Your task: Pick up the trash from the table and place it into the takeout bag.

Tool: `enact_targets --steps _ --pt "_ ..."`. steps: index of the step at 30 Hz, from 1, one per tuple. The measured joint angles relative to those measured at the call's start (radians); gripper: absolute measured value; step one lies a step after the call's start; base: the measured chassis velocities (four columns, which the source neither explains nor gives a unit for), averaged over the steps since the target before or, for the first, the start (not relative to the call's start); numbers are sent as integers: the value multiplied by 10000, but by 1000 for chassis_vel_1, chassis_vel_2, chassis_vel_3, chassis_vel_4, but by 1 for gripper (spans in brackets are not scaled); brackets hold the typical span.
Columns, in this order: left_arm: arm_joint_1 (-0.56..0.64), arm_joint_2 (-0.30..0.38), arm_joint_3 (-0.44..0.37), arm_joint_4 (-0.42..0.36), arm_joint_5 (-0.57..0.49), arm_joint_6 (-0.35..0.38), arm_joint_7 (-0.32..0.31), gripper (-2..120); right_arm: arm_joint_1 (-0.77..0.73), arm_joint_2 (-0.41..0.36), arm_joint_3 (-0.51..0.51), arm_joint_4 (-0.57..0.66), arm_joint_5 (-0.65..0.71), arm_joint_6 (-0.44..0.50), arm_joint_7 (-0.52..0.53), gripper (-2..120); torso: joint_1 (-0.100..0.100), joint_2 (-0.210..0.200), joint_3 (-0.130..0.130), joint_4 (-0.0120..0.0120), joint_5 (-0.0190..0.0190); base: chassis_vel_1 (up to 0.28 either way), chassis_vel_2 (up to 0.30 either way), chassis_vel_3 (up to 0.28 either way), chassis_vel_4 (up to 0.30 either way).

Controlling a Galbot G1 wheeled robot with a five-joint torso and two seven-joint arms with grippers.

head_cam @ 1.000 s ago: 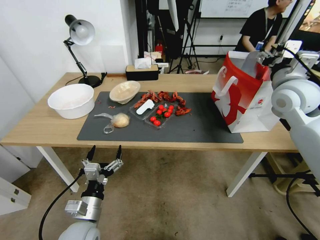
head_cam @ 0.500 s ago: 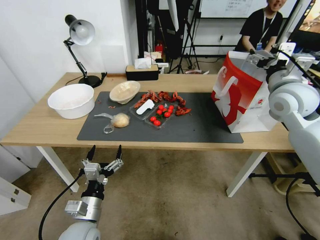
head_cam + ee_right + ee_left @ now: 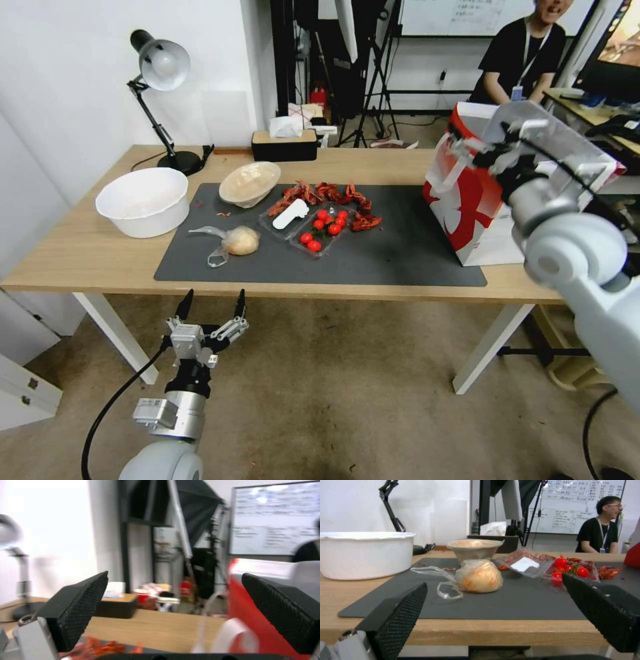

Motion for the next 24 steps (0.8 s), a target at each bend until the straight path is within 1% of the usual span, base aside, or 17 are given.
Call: enact_targets --steps 1,2,4,5,7,8,10,13,14,15,16,19,20,21,22,23,24 --pt "-8 -3 22 18 -1 0 0 100 -363 28 126 97 -92 282 -370 100 0 0 0 -1 0 0 0 0 0" --pt "-8 -3 22 18 -1 0 0 100 -363 28 126 97 -92 282 -370 100 0 0 0 -1 0 0 0 0 0" --pt "-15 -4 44 52 -9 -14 -1 100 -1312 79 478 263 -251 1162 -1579 100 -1 0 0 0 0 0 0 0 0" --pt "-15 -4 44 52 -9 -14 -1 100 -1312 79 478 263 -251 1162 -1579 100 -1 0 0 0 0 0 0 0 0" --pt "-25 1 47 58 -15 -25 0 100 -1811 86 666 339 -330 1627 -2129 100 -1 0 0 1 0 0 0 0 0" --pt "-25 1 47 58 -15 -25 0 100 -1811 86 666 339 -330 1627 -2129 100 -1 0 0 1 0 0 0 0 0" --pt "-27 1 49 58 -29 -56 1 100 -2918 214 1111 590 -670 2206 -2617 100 -1 0 0 0 -1 0 0 0 0" --pt "-23 -2 45 58 -38 -59 1 100 -3255 289 1215 638 -800 2378 -2746 100 -1 1 -1 0 -2 0 0 0 0" --pt "-13 -6 31 57 -61 -61 1 100 -4071 595 1460 666 -1182 2886 -3073 100 0 1 -1 1 -1 0 0 0 0" --pt "-3 -7 25 46 -75 -69 1 100 -4710 963 1616 689 -1508 3256 -3162 100 -1 0 0 2 0 0 0 0 0" --pt "-3 -7 25 46 -75 -69 1 100 -4710 963 1616 689 -1508 3256 -3162 100 -1 0 0 2 0 0 0 0 0" --pt "30 13 -10 36 -89 -131 10 100 -5760 1562 1683 688 -2191 4049 -3172 100 -1 1 -1 1 0 0 0 0 0" --pt "36 25 -25 39 -92 -155 15 100 -6201 1897 1686 667 -2513 4420 -3100 100 -1 1 -1 0 -1 0 0 0 0" --pt "36 25 -25 39 -92 -155 15 100 -6201 1897 1686 667 -2513 4420 -3100 100 -1 1 -1 0 -1 0 0 0 0" --pt "47 34 -34 50 -92 -183 19 100 -6629 2263 1681 649 -2832 4772 -2923 100 -1 0 -1 0 0 0 0 0 0" --pt "47 34 -34 50 -92 -183 19 100 -6629 2263 1681 649 -2832 4772 -2923 100 -1 0 -1 0 0 0 0 0 0" --pt "58 48 -43 59 -92 -192 21 100 -7015 2624 1661 620 -3157 5113 -2679 100 -1 0 -1 -1 -2 0 0 0 0"
